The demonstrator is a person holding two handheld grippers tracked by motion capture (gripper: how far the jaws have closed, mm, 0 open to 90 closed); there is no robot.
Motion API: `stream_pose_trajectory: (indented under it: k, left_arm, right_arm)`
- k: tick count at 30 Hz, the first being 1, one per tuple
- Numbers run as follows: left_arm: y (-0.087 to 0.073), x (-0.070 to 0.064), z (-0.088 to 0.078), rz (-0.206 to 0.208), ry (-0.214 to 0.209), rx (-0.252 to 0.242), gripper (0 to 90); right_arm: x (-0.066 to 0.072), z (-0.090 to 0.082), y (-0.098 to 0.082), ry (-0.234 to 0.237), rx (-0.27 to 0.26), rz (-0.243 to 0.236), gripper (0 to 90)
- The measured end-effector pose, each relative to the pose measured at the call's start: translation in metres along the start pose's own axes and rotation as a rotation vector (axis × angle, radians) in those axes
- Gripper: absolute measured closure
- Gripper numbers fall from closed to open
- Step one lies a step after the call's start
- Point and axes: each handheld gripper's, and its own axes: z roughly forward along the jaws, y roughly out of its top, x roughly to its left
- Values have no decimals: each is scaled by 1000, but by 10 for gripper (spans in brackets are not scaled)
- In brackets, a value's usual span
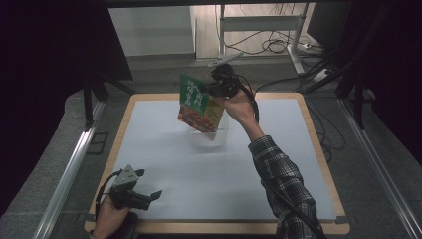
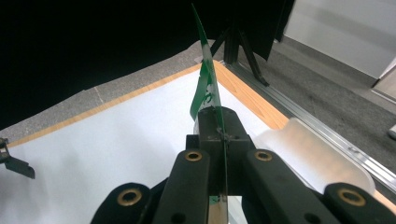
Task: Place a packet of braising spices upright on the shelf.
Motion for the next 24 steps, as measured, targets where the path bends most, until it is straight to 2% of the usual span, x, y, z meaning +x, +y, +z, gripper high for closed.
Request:
stream_pose_trajectory:
  k: [4,7,11,16,22,24]
  left_arm:
    - [0,0,1,1,2,3,0]
    - [0,0,1,1,3,5,0]
    - [0,-1,1,2,5,7,0]
    - [0,-1,1,3,4,10,0]
    - [0,-1,2,6,3,12,0]
    - [0,-1,2,5,4,13,0]
  right_arm:
    - [-4,-9,-5,-9,10,11,888]
    - [-7,-15,-8,-25,38,8,888]
    - [-12,-18,-12,-26,49,34,887]
    - [-14,-11,-16,-22,66,43,887]
    - [-11,3,-22,-21,112,29,886]
    - [-10,7,-23,-17,103,34,886]
